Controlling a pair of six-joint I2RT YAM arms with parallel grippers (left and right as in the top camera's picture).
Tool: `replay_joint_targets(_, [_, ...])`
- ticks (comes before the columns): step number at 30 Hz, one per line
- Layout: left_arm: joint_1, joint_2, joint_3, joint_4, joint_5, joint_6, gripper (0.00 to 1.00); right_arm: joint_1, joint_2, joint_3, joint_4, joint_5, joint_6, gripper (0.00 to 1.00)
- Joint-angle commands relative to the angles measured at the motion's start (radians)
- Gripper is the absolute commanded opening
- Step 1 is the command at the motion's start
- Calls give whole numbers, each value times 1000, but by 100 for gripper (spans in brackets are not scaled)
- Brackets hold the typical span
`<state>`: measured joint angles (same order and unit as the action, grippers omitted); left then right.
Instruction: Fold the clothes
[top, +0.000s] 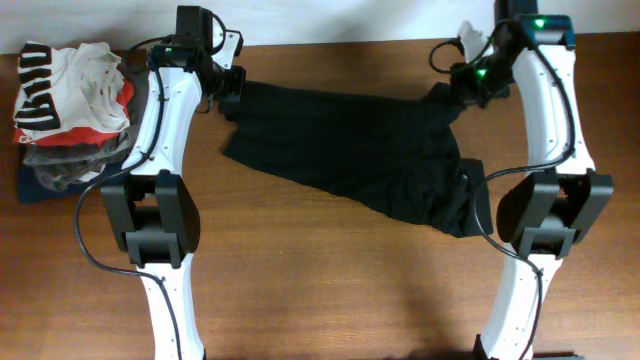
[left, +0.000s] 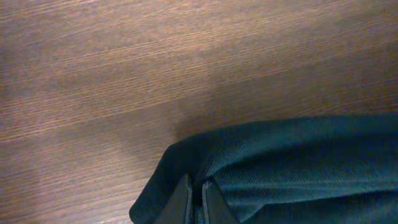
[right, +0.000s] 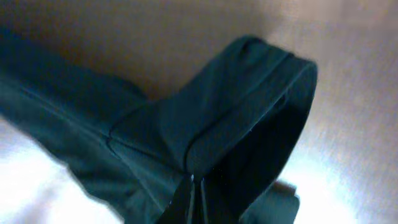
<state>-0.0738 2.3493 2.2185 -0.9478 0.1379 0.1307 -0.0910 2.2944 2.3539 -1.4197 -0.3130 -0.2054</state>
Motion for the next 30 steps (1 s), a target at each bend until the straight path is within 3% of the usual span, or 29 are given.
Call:
replay_joint_targets(1, [11, -3, 18, -8, -83, -1, 1, -35, -4, 23, -73, -20, 3, 4])
replay_joint_targets(14, [9, -1, 6, -35, -82, 66, 1, -37, -4, 23, -277, 11, 5, 4])
replay_joint_targets(24, [-13, 6, 4, -212, -78, 133, 1, -33, -4, 5, -279, 40, 53, 4])
replay_joint_targets(30, [-35, 13, -57, -170, -80, 134, 1, -33, -4, -100, -259, 40, 58, 4])
